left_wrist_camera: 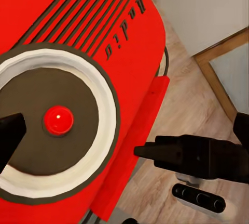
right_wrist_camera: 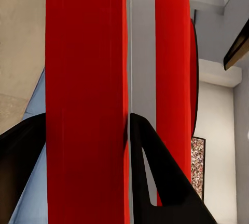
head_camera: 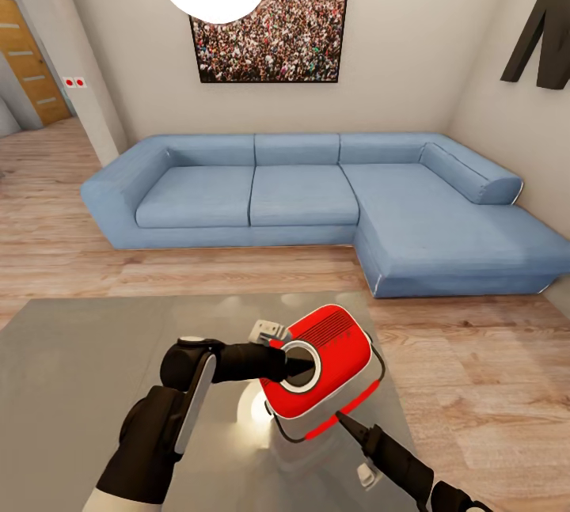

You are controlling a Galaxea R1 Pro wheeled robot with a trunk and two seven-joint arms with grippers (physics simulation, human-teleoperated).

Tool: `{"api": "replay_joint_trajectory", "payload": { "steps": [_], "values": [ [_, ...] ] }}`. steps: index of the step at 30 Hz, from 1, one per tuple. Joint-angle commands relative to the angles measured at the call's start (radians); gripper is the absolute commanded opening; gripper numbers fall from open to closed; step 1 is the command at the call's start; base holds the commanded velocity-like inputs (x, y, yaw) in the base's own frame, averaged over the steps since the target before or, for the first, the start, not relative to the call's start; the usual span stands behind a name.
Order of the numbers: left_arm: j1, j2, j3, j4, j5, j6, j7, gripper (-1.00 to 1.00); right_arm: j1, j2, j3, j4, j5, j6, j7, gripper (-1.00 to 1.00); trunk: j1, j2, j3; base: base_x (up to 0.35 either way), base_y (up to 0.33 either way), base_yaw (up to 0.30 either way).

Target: Turn on the radio receiver that's on the table in the living room.

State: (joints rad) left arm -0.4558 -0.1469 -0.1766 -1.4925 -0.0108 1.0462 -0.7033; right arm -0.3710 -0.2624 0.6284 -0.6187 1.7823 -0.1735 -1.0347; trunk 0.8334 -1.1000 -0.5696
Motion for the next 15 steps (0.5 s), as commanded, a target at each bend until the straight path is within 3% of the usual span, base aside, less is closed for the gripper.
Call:
{"api": "replay_joint_trajectory", "payload": {
  "steps": [1,2,3,8,15],
  "values": [
    [0.000,0.001,0.000,0.000,-0.001,0.000,-0.001,1.00,0.000,0.000,-0.001,-0.001,-0.004,-0.003,-0.001,-1.00,0.000,0.000,0.000,0.000,0.000,0.000],
    [0.000,0.002,0.000,0.000,-0.002,0.000,-0.002,1.00,0.000,0.000,-0.001,-0.001,-0.004,-0.003,-0.001,-1.00,0.000,0.000,0.000,0.000,0.000,0.000],
    [0.000,0.003,0.000,0.000,-0.002,0.000,-0.002,-1.00,0.000,0.000,-0.001,-0.001,-0.004,-0.003,-0.001,-1.00,0.000,0.000,0.000,0.000,0.000,0.000],
    [0.000,0.007,0.000,0.000,-0.015,0.000,-0.001,-1.00,0.000,0.001,-0.001,-0.001,-0.004,-0.003,-0.001,-1.00,0.000,0.000,0.000,0.000,0.000,0.000],
    [0.000,0.001,0.002,0.000,-0.096,0.001,-0.001,-1.00,0.000,0.000,-0.002,0.000,-0.004,-0.001,-0.001,-1.00,0.000,0.000,0.000,0.000,0.000,0.000]
  ]
}}
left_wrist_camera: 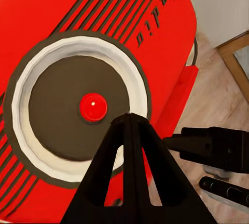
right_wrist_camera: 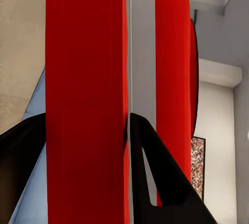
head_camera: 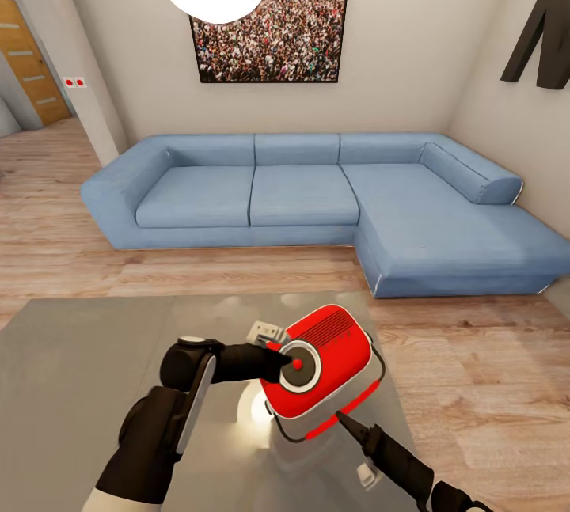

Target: Turn on the radio receiver that's on the table in the living room.

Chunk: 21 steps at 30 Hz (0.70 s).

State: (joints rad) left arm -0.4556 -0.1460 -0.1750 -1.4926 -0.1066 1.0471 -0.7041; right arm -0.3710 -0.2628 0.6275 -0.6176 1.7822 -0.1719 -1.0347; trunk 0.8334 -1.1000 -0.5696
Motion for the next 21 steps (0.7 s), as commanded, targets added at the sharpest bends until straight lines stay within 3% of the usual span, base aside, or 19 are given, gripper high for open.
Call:
{"api": "replay_joint_trajectory", "payload": {
  "steps": [1,11,14,21],
  "values": [
    [0.000,-0.001,0.000,0.000,-0.005,0.000,0.000,-1.00,0.000,0.000,-0.001,-0.001,-0.005,-0.003,-0.001,-1.00,0.000,0.000,0.000,0.000,0.000,0.000],
    [0.000,-0.004,-0.001,0.001,-0.023,0.000,0.001,-1.00,-0.001,-0.014,0.002,-0.011,0.004,-0.009,-0.001,-1.00,0.000,0.000,0.000,0.000,0.000,0.000],
    [0.000,-0.004,-0.001,0.002,-0.022,0.000,0.001,-1.00,-0.001,-0.018,0.002,-0.031,0.007,-0.048,0.002,-1.00,0.000,0.000,0.000,0.000,0.000,0.000],
    [0.000,-0.002,-0.005,0.006,-0.023,0.000,0.002,-1.00,0.000,-0.071,0.001,-0.111,0.010,-0.113,0.030,-1.00,0.000,0.000,0.000,0.000,0.000,0.000]
  ]
}}
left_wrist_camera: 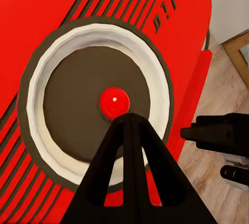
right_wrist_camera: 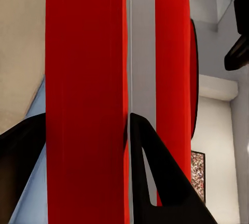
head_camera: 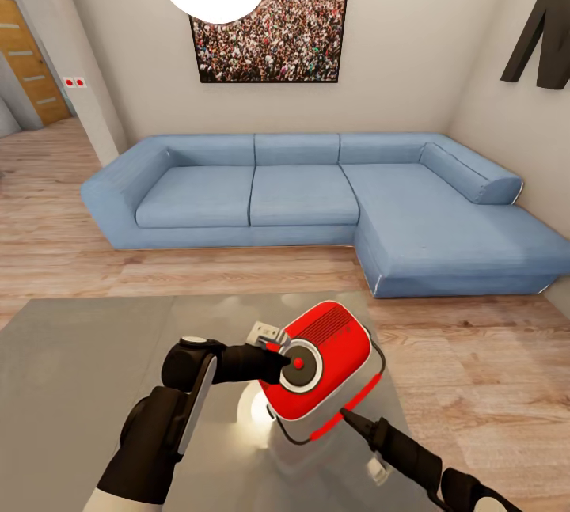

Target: Turn on the radio receiver that's on the table in the living room.

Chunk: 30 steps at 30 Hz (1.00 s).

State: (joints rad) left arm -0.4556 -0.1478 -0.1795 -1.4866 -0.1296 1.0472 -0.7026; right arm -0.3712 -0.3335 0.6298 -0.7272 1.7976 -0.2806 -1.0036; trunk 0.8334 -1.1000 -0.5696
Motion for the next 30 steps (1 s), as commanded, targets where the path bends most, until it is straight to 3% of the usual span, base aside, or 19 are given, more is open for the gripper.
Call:
{"api": "replay_joint_trajectory", "payload": {
  "steps": [1,6,12,23,30],
  "values": [
    [0.000,0.000,-0.001,0.000,0.000,0.000,0.000,-1.00,0.000,-0.001,-0.001,-0.003,-0.005,-0.006,0.002,-1.00,0.000,0.000,0.000,0.000,0.000,0.000],
    [0.000,-0.002,-0.002,0.000,-0.002,0.000,0.001,-1.00,0.000,-0.004,0.000,-0.002,-0.001,-0.006,0.007,-1.00,0.000,0.000,0.000,0.000,0.000,0.000],
    [0.000,-0.017,-0.002,-0.003,-0.036,0.000,0.002,-1.00,0.000,-0.004,0.000,-0.005,-0.007,-0.006,0.035,-1.00,0.000,0.000,0.000,0.000,0.000,0.000],
    [-0.003,-0.027,-0.003,0.001,-0.039,-0.002,0.020,-1.00,0.000,0.002,0.000,-0.005,-0.007,-0.006,0.043,-1.00,0.000,0.000,0.000,0.000,0.000,0.000],
    [-0.090,-0.027,-0.002,0.098,-0.029,-0.009,0.074,-1.00,0.000,0.006,-0.003,-0.005,-0.009,-0.006,0.051,-1.00,0.000,0.000,0.000,0.000,0.000,0.000]
  ]
}}
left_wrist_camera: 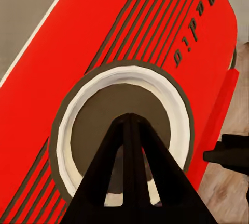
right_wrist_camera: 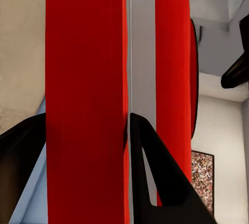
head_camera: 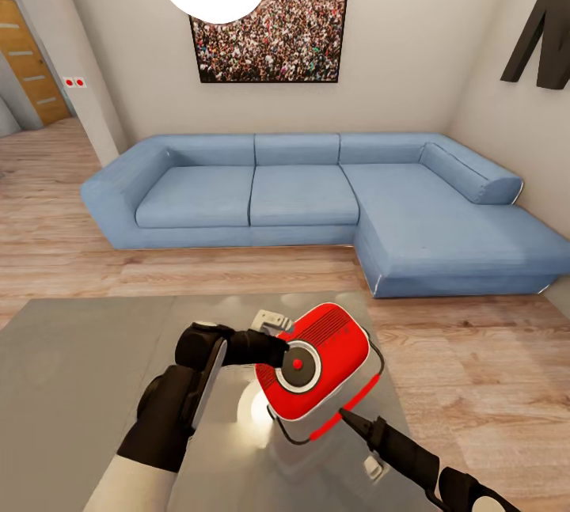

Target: Turn on the radio receiver that's on the table in the living room.

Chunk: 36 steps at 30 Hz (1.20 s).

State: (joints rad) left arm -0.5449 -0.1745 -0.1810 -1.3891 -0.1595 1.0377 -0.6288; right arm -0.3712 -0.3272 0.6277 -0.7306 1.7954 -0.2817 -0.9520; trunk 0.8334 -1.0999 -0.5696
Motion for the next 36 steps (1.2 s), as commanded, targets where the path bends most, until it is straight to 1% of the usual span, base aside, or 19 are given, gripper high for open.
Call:
{"api": "replay_joint_trajectory", "payload": {
  "steps": [1,8,14,24,28,32,36],
  "values": [
    [-0.006,0.000,0.000,0.011,0.001,0.000,0.006,-1.00,-0.001,0.000,-0.002,-0.001,-0.007,-0.005,0.002,-1.00,0.000,0.000,0.000,0.000,0.000,0.000],
    [-0.016,0.000,0.001,0.035,0.006,-0.001,0.020,-1.00,-0.001,0.002,-0.001,-0.002,-0.007,-0.005,0.006,-1.00,0.000,0.000,0.000,0.000,0.000,0.000],
    [-0.016,0.000,0.002,0.099,0.010,-0.003,0.021,-1.00,-0.002,0.003,-0.003,-0.002,-0.008,-0.004,0.006,-1.00,0.000,0.000,0.000,0.000,0.000,0.000],
    [-0.017,0.000,0.003,0.131,0.013,-0.004,0.021,-1.00,-0.002,0.003,-0.003,-0.002,-0.007,-0.003,0.006,-1.00,0.000,0.000,0.000,0.000,0.000,0.000],
    [-0.017,0.000,0.003,0.134,0.046,-0.004,0.021,-1.00,-0.002,0.003,-0.002,-0.002,-0.007,-0.002,0.007,-1.00,0.000,0.000,0.000,0.000,0.000,0.000],
    [-0.017,0.000,0.003,0.137,0.085,-0.011,0.021,-1.00,-0.002,0.003,0.000,-0.002,-0.007,-0.002,0.011,-1.00,0.000,0.000,0.000,0.000,0.000,0.000],
    [-0.017,0.000,0.002,0.145,0.102,-0.017,0.021,-1.00,-0.002,0.003,0.000,-0.002,-0.008,-0.001,0.012,-1.00,0.000,0.000,0.000,0.000,0.000,0.000]
  ]
}}
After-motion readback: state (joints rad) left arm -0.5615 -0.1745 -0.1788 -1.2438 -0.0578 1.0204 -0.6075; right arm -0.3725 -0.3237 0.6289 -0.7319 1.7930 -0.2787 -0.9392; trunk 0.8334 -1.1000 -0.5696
